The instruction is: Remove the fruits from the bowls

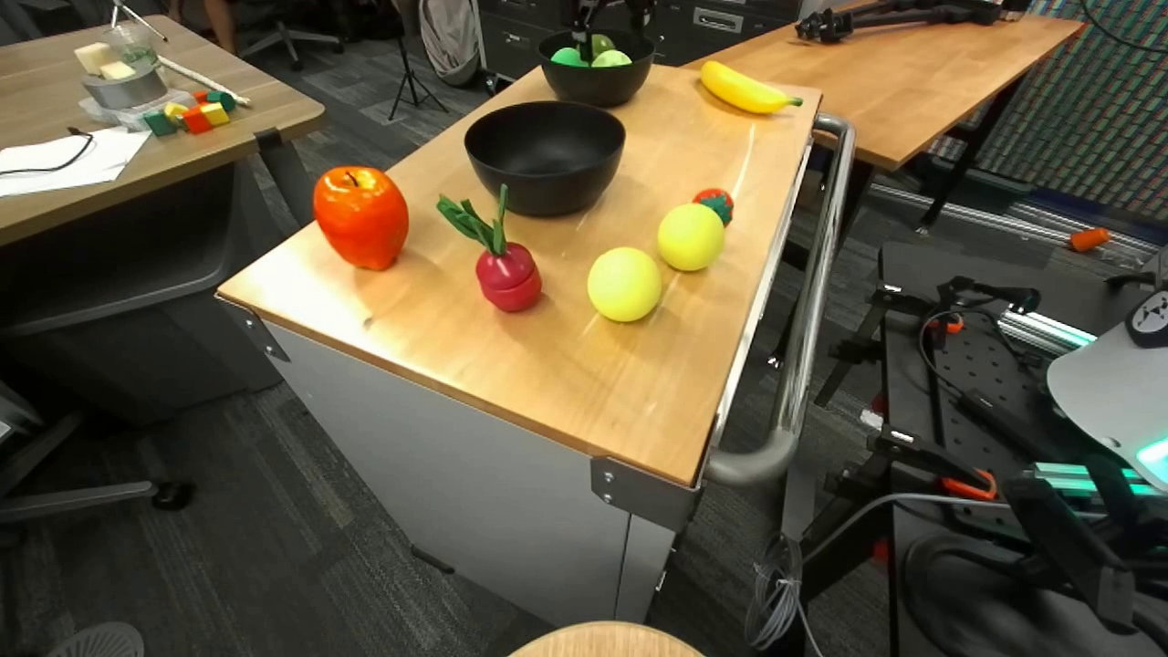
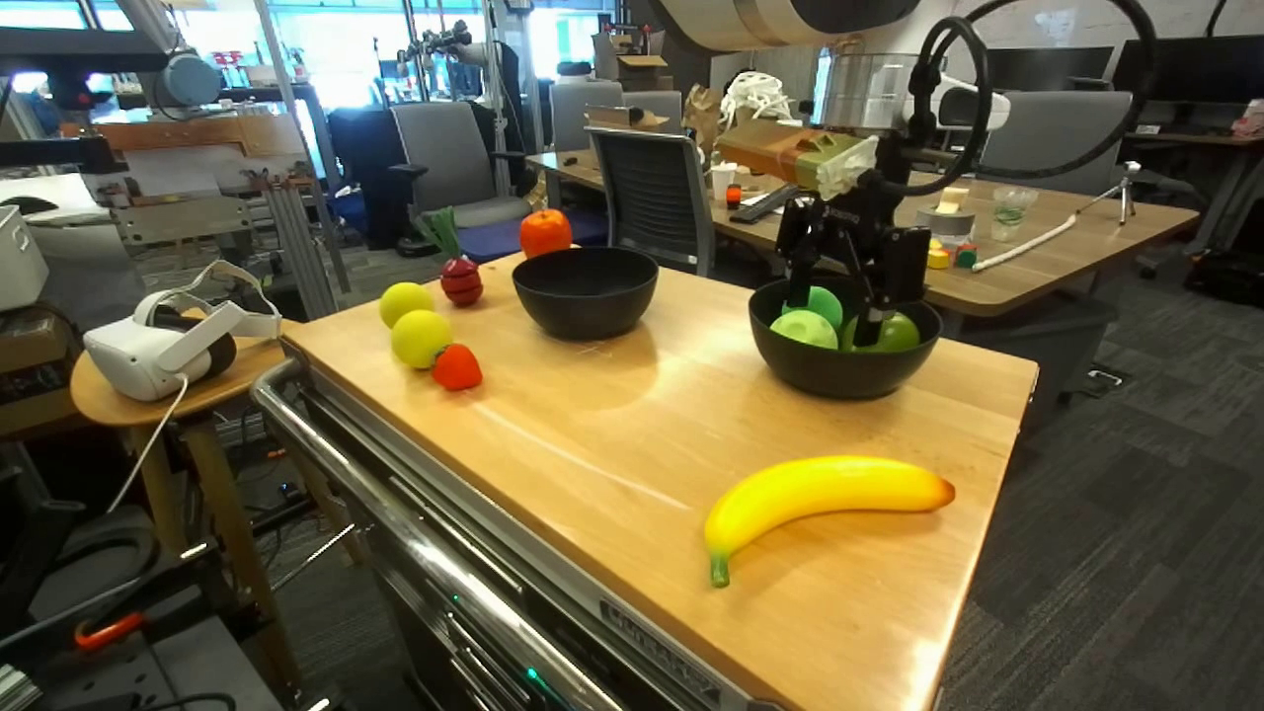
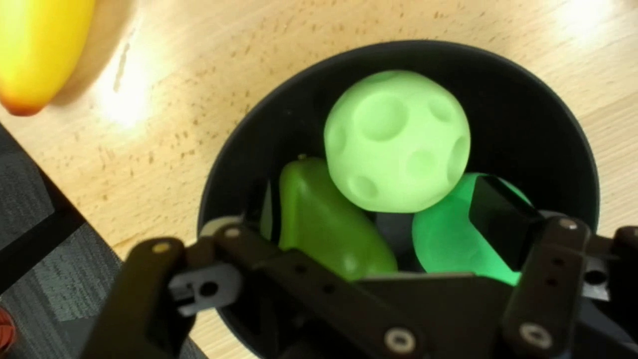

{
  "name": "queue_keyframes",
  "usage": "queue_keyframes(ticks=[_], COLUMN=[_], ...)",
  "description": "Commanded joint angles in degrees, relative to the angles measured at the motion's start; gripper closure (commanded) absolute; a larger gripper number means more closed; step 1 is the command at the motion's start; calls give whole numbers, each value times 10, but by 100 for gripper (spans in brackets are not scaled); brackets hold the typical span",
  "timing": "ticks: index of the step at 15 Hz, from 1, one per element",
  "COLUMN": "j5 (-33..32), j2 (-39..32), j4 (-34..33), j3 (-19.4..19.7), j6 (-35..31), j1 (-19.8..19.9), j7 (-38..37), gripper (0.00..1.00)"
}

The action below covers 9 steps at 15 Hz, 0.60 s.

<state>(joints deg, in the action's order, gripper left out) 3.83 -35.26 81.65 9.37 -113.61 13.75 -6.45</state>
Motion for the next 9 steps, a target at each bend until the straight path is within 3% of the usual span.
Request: queue_keyframes(ticks=[1,2,3,5,7,9], j5=[39,47,52,60,66,66], j2=[-1,-5,-9,-15,-14,-4], j4=[-1,-2,-2,-3,-2,5], j3=[-18,-19,-20,-20,-18,-16], j6=[13,15,19,24,25,27], j1=[20,22,24,27,29,27], j7=[22,23,24,22,21,18], gripper=[6,13,29,47,61,64])
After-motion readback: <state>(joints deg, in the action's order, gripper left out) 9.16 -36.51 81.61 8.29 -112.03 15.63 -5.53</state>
